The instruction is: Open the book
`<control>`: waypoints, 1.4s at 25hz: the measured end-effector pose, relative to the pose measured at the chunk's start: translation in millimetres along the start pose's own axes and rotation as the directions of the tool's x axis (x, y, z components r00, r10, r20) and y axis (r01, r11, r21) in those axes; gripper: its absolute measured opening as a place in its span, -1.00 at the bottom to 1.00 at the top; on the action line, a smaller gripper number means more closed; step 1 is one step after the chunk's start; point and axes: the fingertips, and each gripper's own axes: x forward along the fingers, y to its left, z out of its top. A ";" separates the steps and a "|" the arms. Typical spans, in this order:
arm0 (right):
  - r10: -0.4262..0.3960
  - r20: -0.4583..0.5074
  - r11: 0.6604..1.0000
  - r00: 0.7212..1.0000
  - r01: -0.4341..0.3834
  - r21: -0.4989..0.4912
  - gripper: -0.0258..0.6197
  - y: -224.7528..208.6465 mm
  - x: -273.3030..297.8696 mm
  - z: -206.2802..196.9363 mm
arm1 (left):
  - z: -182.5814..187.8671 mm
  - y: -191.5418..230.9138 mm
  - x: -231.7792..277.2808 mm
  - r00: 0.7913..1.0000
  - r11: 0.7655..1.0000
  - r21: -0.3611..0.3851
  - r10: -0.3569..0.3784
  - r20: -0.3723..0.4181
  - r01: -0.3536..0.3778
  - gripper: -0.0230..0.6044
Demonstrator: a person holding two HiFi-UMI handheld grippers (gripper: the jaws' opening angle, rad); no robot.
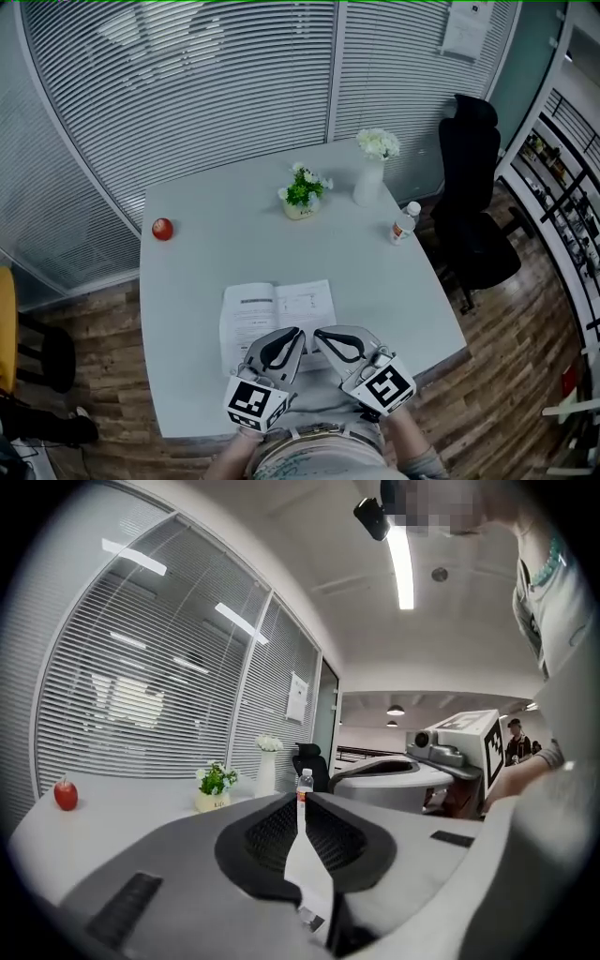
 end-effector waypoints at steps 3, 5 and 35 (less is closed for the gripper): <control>0.000 0.020 1.000 1.000 0.001 -0.019 -0.91 1.2 -1.1 11.7 | 11.6 -1.0 -1.7 0.999 1.000 -0.012 -0.003 0.034 0.003 -0.85; 0.002 0.021 0.999 1.000 -0.002 -0.035 -0.91 2.9 -1.6 14.5 | 17.3 -1.5 -4.1 0.999 1.000 -0.007 -0.003 0.052 0.003 -0.85; 0.013 0.060 1.000 0.998 -0.011 -0.026 -0.91 12.6 -3.4 16.1 | 15.4 -1.2 -17.1 0.999 0.999 0.028 0.038 0.033 -0.039 -0.90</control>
